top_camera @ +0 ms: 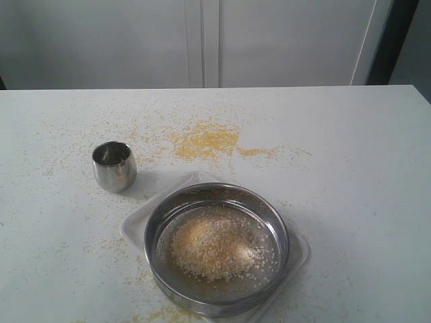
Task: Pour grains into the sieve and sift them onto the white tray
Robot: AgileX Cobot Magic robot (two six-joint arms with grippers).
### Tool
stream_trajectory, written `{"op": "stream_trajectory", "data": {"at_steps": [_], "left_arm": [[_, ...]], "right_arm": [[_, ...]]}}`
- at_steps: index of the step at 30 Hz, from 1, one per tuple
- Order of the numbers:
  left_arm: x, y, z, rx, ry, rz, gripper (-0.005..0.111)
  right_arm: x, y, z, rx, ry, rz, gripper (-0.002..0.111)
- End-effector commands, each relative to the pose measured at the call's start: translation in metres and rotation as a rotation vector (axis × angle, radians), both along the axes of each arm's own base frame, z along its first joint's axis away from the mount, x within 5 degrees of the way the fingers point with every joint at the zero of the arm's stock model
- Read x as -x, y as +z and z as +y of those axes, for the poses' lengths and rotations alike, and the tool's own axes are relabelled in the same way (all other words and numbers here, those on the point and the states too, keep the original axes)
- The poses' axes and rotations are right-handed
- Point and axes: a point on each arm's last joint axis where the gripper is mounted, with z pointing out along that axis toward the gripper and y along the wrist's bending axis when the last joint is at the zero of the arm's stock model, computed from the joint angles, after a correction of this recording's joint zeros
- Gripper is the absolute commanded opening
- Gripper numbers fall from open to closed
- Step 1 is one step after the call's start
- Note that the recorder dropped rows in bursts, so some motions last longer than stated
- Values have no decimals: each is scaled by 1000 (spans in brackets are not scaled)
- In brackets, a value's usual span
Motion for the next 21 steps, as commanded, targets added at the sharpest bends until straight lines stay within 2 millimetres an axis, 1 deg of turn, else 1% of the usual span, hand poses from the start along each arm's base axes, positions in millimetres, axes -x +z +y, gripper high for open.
{"op": "stream_trajectory", "data": {"at_steps": [1,5,9,19,20,21], "left_arm": [[3,-5,-1,18,4,-11,1],[2,-11,-1,24,-2,-61,1],[0,-10,-2,26,-4,-85,1],[-1,-10,-2,27,-4,-89,1],[-1,-10,-2,27,-4,-89,1],[-1,-10,-2,27,-4,-89,1]], "right_arm": [[0,-1,0,1,6,-12,0],[0,-1,0,1,6,-12,0],[-1,3,0,-2,6,-50,0],[-2,33,0,-44,5,-379,0],[-1,36,0,-64,4,-413,0],[-1,39,0,-122,3,-438,0]]}}
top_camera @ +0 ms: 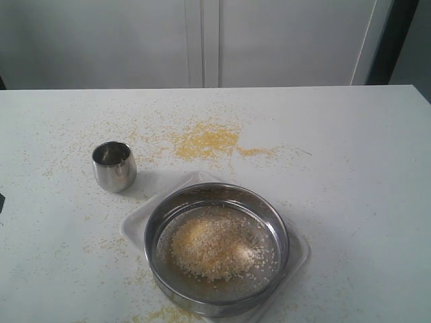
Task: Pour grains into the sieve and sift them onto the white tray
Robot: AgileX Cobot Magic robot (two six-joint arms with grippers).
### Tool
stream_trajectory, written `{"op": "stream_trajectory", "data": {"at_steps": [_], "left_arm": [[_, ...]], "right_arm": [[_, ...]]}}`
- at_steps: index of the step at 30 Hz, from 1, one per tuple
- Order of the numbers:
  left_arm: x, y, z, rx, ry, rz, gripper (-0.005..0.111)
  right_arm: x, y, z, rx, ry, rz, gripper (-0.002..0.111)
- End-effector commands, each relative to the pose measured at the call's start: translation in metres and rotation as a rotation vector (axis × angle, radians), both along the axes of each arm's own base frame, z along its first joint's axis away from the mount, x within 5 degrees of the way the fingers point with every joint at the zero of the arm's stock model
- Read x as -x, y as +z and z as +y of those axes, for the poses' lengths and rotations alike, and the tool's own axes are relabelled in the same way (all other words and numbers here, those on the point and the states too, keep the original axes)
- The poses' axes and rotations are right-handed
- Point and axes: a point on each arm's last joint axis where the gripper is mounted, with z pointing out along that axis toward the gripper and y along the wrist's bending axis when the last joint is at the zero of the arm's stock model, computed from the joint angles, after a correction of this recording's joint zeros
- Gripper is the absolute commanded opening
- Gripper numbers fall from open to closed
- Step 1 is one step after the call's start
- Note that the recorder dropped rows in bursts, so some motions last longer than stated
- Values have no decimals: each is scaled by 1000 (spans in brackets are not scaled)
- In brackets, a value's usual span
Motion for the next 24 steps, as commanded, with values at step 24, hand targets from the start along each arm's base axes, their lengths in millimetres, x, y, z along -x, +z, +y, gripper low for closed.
{"op": "stream_trajectory", "data": {"at_steps": [24], "left_arm": [[3,-1,0,4,2,5,1]], "right_arm": [[18,58,3,-450,178,-420,0]]}}
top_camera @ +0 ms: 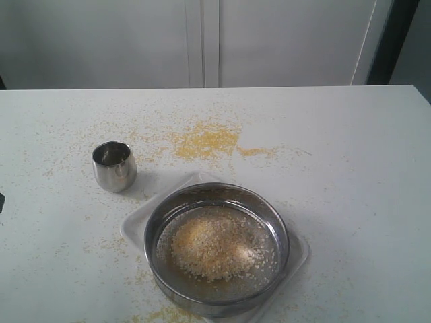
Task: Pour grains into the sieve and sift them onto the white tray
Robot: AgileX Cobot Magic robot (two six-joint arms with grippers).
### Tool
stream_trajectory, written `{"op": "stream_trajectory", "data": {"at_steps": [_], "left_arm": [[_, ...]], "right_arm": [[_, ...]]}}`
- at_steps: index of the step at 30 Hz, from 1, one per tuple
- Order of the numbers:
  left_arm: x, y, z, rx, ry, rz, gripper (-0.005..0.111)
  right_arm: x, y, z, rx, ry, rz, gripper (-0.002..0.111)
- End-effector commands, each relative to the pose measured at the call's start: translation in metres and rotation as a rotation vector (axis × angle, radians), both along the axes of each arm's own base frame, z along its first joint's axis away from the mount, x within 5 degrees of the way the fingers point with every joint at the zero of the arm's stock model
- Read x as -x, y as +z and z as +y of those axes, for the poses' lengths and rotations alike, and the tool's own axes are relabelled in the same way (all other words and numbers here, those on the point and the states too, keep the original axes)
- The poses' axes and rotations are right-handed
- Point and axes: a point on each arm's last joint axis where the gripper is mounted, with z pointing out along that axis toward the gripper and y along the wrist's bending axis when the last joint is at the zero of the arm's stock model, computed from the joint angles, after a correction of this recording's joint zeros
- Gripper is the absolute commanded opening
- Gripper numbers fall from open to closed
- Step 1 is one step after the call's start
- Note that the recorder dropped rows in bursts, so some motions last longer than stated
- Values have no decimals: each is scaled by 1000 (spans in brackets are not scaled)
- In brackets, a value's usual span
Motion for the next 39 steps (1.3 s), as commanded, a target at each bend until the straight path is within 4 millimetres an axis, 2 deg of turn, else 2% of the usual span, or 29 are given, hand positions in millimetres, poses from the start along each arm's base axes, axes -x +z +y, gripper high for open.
{"op": "stream_trajectory", "data": {"at_steps": [1,8,20,27,33,39], "left_arm": [[3,-1,0,4,3,7,1],[3,-1,0,4,3,7,1],[3,-1,0,4,3,7,1],[3,-1,0,4,3,7,1],[3,-1,0,4,3,7,1],[3,-1,0,4,3,7,1]], "right_arm": [[6,19,1,81,-26,-75,0],[-14,34,3,212,-74,30,0],[-62,56,10,393,-77,221,0],[-87,54,8,511,-101,443,0],[-111,44,4,583,-120,680,0],[-133,33,6,759,-90,916,0]]}}
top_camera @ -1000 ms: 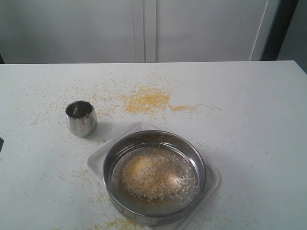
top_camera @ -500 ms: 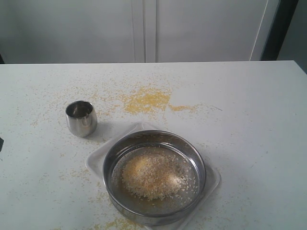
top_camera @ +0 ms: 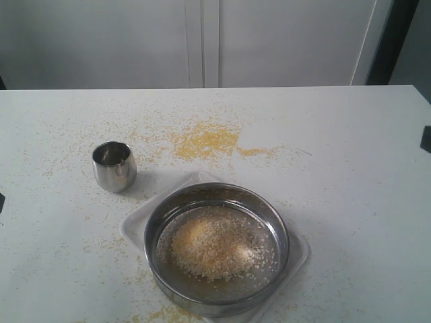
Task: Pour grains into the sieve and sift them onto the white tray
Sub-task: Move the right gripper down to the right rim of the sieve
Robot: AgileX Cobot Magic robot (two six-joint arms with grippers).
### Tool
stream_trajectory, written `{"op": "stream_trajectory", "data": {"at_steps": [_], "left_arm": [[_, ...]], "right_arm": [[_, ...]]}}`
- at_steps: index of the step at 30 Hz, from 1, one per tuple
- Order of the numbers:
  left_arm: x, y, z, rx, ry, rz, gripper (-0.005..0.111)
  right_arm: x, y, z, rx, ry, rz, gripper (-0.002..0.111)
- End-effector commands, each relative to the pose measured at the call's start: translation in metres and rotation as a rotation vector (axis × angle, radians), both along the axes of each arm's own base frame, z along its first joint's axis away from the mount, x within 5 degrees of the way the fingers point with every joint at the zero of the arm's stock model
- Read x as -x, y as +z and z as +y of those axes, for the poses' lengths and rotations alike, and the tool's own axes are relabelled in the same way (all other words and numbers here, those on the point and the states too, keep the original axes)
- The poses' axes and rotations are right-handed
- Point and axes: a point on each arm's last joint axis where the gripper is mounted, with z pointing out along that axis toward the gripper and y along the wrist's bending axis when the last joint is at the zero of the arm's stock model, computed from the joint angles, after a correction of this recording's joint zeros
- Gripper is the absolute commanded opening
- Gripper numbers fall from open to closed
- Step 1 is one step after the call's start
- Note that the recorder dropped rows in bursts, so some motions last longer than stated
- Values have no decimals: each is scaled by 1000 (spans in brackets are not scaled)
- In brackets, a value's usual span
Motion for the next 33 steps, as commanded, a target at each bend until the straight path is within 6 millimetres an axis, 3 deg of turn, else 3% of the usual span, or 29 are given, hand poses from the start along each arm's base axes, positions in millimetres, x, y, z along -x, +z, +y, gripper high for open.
{"op": "stream_trajectory", "data": {"at_steps": [1,10,13,22,26,29,33], "left_arm": [[3,-1,0,4,3,8,1],[3,-1,0,4,3,8,1],[3,-1,0,4,3,8,1],[3,-1,0,4,3,8,1],[3,-1,0,4,3,8,1],[3,-1,0,4,3,8,1],[3,-1,0,4,3,8,1]], "right_arm": [[-16,-7,4,125,36,197,0],[-41,-23,40,176,314,459,0],[-52,-32,63,168,445,531,0],[-88,-47,114,246,614,775,1],[-100,-54,137,283,668,795,20],[-107,-58,141,284,667,803,41],[-113,-66,146,243,662,813,58]]}}
